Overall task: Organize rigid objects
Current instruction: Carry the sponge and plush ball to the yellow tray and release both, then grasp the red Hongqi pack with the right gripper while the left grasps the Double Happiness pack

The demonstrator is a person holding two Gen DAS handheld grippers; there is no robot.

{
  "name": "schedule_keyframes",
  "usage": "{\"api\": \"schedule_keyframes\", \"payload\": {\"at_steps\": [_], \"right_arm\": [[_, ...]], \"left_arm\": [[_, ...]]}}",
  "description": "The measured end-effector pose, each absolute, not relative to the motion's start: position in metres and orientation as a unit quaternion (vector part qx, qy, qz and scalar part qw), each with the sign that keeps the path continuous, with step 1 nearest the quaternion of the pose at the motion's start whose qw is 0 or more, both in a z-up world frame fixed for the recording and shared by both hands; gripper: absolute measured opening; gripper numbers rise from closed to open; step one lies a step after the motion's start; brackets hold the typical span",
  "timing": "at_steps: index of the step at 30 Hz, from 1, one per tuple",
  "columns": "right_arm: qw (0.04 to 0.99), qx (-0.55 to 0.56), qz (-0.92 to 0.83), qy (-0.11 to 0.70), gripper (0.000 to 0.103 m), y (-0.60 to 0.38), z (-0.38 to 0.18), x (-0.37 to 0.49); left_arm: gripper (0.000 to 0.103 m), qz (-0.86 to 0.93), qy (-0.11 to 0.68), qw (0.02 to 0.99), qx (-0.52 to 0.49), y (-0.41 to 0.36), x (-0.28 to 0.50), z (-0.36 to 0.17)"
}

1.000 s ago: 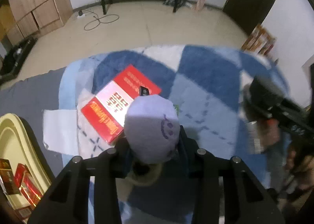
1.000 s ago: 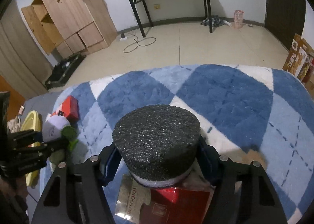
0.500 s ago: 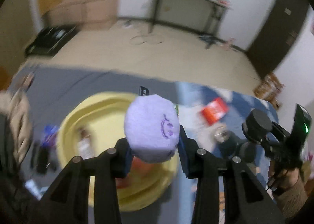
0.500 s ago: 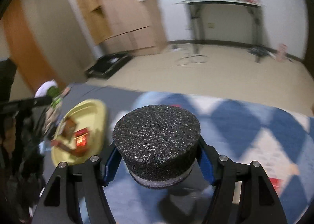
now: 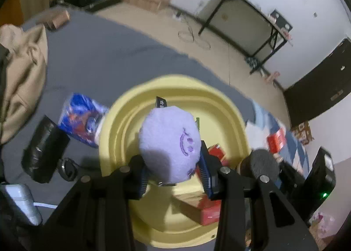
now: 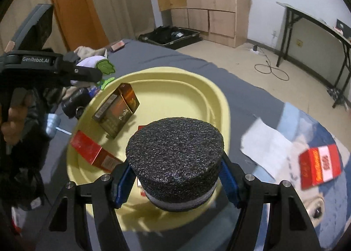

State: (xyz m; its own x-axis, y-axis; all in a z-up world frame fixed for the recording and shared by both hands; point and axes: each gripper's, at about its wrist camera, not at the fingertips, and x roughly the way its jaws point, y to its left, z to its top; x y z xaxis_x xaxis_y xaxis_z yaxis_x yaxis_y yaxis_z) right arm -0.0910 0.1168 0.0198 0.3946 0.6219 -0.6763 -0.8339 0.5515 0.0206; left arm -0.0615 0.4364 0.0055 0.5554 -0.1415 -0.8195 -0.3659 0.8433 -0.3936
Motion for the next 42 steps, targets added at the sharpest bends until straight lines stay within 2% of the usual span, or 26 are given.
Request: {"api": "schedule_keyframes", "payload": {"at_steps": [4,9,11,13,14,15,16,17,18,23,29,35,42], "right_arm": [[0.814,-0.164,0.447,0.333,0.068,0.142,-0.002,-0.082],[0.815,-0.158,0.452,0.326,0.070,0.149,-0.007,-0.083],[0.814,-0.165,0.455,0.321,0.075,0.144,-0.006,-0.086],[0.807,-0.170,0.465,0.321,0.082,0.145,-0.006,-0.087],[0.805,-0.169,0.470,0.320,0.085,0.141,-0.002,-0.089],[0.804,-0.164,0.475,0.318,0.092,0.135,0.002,-0.089],[0.804,-0.152,0.482,0.314,0.100,0.128,0.009,-0.090],[0.805,-0.140,0.485,0.312,0.103,0.117,0.015,-0.090],[0.808,-0.126,0.485,0.309,0.103,0.104,0.023,-0.090],[0.854,-0.060,0.434,0.281,0.103,0.012,0.050,-0.097],[0.906,-0.050,0.310,0.285,0.103,-0.125,0.046,-0.085],[0.919,0.038,0.162,0.358,0.103,-0.241,0.018,-0.053],[0.906,0.078,0.147,0.389,0.103,-0.255,0.000,-0.036]], "left_arm": [[0.041,0.039,0.461,0.832,-0.305,0.431,-0.055,-0.015],[0.047,0.041,0.454,0.831,-0.320,0.427,-0.052,-0.022],[0.049,0.033,0.462,0.824,-0.326,0.428,-0.051,-0.023],[0.058,0.033,0.466,0.821,-0.327,0.427,-0.053,-0.016],[0.068,0.030,0.462,0.826,-0.322,0.425,-0.054,-0.009],[0.081,0.028,0.454,0.832,-0.318,0.422,-0.055,0.001],[0.087,0.025,0.444,0.838,-0.317,0.419,-0.056,0.012],[0.098,0.023,0.436,0.842,-0.317,0.417,-0.057,0.021],[0.103,0.017,0.429,0.847,-0.314,0.411,-0.057,0.036],[0.103,-0.002,0.452,0.855,-0.253,0.361,-0.029,0.075],[0.103,-0.063,0.489,0.845,-0.208,0.273,0.015,0.078],[0.103,-0.101,0.525,0.836,-0.123,0.175,0.075,0.044],[0.103,-0.128,0.558,0.819,-0.026,0.130,0.128,-0.004]]}}
